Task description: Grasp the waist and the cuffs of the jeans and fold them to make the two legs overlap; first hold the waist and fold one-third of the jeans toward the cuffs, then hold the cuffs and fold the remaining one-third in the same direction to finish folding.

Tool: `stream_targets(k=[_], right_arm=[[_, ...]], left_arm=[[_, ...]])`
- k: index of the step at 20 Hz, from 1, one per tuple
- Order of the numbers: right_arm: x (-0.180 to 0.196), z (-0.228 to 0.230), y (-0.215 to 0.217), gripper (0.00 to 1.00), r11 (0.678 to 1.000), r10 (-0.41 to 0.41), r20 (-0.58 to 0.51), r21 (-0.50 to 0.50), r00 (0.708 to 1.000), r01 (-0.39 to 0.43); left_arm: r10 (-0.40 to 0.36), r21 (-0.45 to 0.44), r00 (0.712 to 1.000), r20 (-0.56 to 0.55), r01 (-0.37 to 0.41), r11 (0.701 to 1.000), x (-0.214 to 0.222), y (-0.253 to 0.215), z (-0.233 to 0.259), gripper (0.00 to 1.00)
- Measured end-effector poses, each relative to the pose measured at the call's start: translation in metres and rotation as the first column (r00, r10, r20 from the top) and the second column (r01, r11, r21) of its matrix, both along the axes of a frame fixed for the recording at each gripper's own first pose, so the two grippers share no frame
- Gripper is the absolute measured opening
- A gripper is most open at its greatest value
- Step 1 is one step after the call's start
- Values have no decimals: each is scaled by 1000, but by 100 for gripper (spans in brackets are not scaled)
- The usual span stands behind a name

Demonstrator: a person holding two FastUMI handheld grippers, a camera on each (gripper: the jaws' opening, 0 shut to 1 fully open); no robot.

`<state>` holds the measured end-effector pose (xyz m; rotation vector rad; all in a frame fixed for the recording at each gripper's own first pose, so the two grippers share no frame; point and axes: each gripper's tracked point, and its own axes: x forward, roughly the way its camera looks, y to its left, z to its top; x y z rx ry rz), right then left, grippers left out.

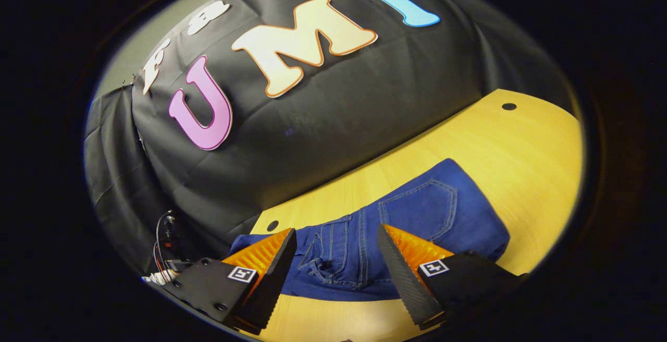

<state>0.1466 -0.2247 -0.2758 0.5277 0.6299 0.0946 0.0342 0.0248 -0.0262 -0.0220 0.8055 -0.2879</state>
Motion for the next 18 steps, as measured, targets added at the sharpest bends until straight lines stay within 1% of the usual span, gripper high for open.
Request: stream_targets(k=[2,4,8,11,15,18], right_arm=[[-1,7,-13,97,1000,13,8,-1,1000,-13],[-4,12,-24,97,1000,26,2,1,1000,-26],[-12,28,-50,97,999,49,8,6,999,-49],[-17,38,-72,97,998,60,12,9,998,-60],[-23,51,-108,97,999,48,14,25,999,-48],[-28,62,-141,97,999,33,26,20,999,-34]], left_arm=[[5,-38,999,43,-3,999,-2,-15,31,0],[-4,-38,997,83,7,999,-7,-38,56,0],[-19,-70,990,142,30,997,-7,-100,103,0],[-47,-103,981,188,67,992,-10,-145,134,0],[-100,-133,964,246,135,982,-15,-220,172,0],[-142,-135,956,256,181,974,-19,-269,181,0]])
